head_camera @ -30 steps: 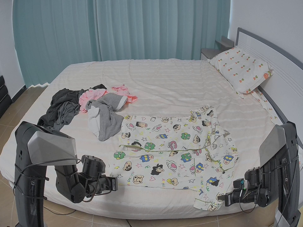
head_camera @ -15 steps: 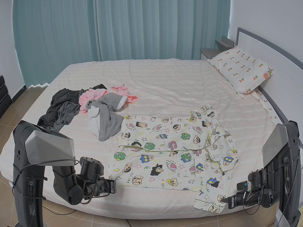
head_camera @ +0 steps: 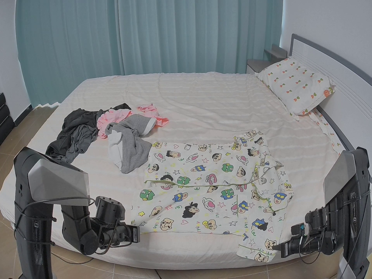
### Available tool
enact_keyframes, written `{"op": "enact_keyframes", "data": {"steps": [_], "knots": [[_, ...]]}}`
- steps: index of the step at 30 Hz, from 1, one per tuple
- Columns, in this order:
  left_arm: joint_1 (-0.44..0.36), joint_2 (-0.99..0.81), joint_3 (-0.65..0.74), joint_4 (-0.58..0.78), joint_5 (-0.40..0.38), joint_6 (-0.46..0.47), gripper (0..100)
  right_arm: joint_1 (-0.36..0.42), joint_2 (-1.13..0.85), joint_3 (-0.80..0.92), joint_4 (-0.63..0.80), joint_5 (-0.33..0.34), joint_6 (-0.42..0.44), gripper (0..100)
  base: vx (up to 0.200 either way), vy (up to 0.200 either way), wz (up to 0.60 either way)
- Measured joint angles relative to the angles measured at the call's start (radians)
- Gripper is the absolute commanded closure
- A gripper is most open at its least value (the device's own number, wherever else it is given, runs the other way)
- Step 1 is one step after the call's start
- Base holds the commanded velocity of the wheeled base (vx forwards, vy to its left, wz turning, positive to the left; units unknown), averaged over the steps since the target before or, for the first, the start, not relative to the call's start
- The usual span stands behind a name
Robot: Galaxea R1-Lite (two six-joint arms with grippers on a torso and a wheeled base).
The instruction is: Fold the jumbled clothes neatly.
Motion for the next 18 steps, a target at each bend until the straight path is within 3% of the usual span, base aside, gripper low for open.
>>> {"op": "enact_keyframes", "data": {"steps": [10, 18], "knots": [[-0.007, 0.0, 0.037, -0.03, 0.0, 0.001, 100, -0.015, -0.104, 0.0, 0.204, 0.012, -0.047, 100, 0.0, 0.0, 0.0], [-0.011, 0.0, 0.04, -0.032, 0.001, 0.003, 100, -0.019, -0.114, 0.0, 0.082, 0.01, -0.041, 100, 0.0, 0.0, 0.0]]}}
